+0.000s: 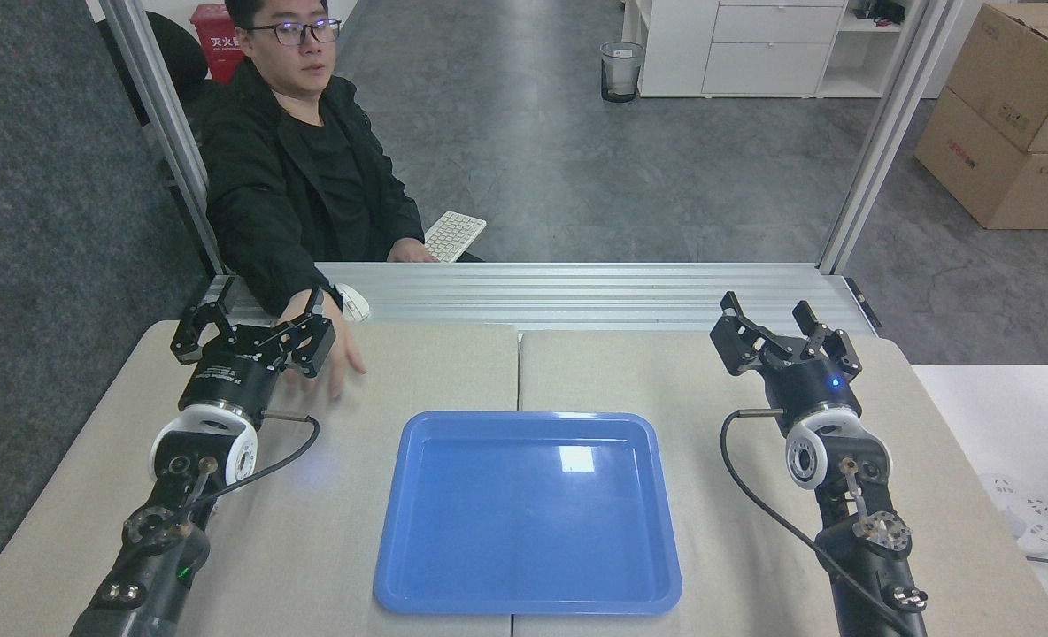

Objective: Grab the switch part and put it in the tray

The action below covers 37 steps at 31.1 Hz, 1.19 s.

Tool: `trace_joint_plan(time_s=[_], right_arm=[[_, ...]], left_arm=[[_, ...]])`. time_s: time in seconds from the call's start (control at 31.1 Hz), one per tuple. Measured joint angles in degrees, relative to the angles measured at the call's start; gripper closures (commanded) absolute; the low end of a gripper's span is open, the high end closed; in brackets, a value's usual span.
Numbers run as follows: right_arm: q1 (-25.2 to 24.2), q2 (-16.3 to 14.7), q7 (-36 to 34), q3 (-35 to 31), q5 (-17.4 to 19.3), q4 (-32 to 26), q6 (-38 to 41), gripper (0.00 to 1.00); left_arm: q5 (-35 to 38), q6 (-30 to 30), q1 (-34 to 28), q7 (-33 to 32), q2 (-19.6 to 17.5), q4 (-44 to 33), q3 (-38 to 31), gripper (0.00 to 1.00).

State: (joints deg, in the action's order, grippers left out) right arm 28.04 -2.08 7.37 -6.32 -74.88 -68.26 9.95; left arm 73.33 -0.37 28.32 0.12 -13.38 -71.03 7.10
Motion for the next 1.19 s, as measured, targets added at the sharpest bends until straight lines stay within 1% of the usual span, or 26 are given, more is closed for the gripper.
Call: trace_joint_plan(time_s=[0.42, 1.19], right_arm=[[0.00, -0.01, -0.20, 0.05, 0.00, 0.03, -0.40, 0.00], [0.00, -0.23, -0.24, 0.16, 0.07, 0.05, -0.52, 0.00]], left_arm=[[0.00, 0.04, -2.56, -0.14, 0.56, -1.40, 0.00, 0.00], [-0.33, -0.40, -3.04, 0.71, 0.49, -1.78, -0.75, 0.00]])
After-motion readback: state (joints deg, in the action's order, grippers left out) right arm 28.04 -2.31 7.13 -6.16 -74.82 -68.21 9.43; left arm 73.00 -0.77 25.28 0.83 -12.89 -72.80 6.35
